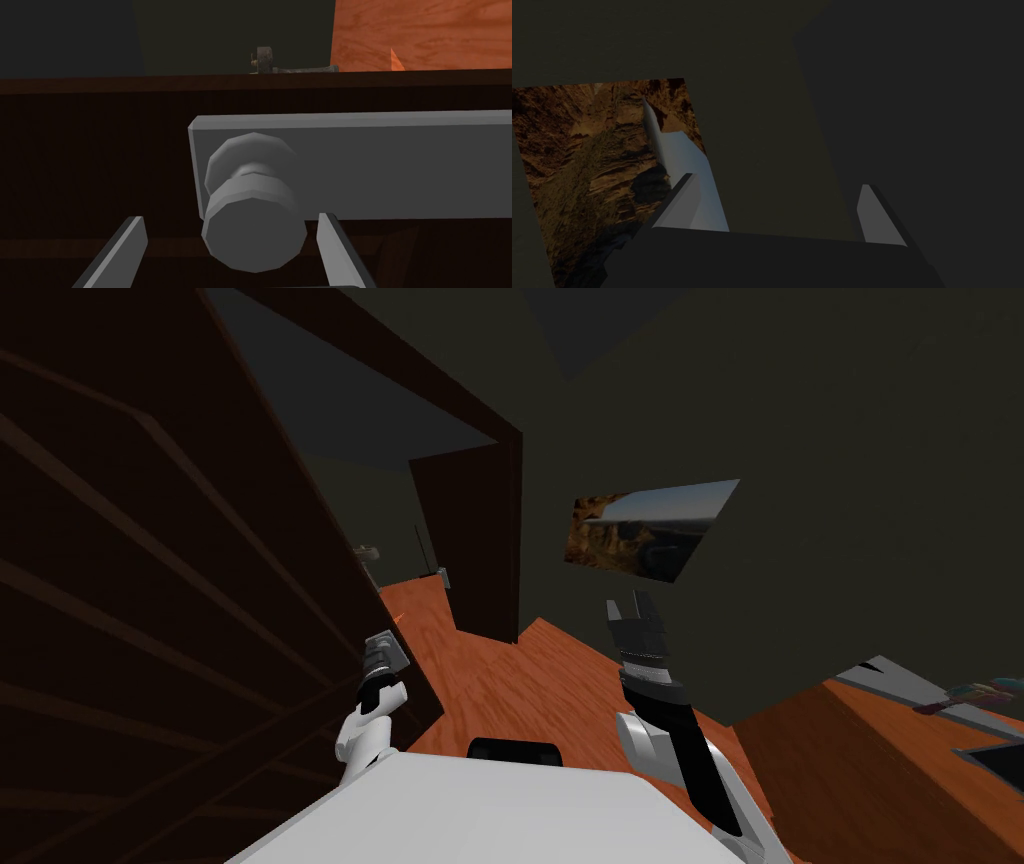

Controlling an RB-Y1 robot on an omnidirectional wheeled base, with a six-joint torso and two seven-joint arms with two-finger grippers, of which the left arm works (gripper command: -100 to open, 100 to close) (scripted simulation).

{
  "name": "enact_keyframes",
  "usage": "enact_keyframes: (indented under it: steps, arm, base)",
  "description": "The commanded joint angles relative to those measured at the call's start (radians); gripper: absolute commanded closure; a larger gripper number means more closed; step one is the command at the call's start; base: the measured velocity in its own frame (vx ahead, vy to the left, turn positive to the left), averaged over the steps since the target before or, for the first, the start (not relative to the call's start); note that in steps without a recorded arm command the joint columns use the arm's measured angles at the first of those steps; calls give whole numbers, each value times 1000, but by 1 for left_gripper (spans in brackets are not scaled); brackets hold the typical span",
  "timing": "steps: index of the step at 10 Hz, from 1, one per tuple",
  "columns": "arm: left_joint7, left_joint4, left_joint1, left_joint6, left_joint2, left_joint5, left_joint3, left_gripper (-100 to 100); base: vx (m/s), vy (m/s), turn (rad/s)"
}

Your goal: Push the door open

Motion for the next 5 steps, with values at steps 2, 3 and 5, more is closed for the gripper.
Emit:
enact_keyframes:
  steps: [2,3,5]
  arm:
    - [0,0,1,-2,-10,1,0,-100]
    - [0,0,1,-2,-10,1,0,100]
    - [0,0,1,-2,-10,1,0,100]
  base:
    - [98,83,-9]
    - [-12,-4,4]
    - [-19,-14,-1]
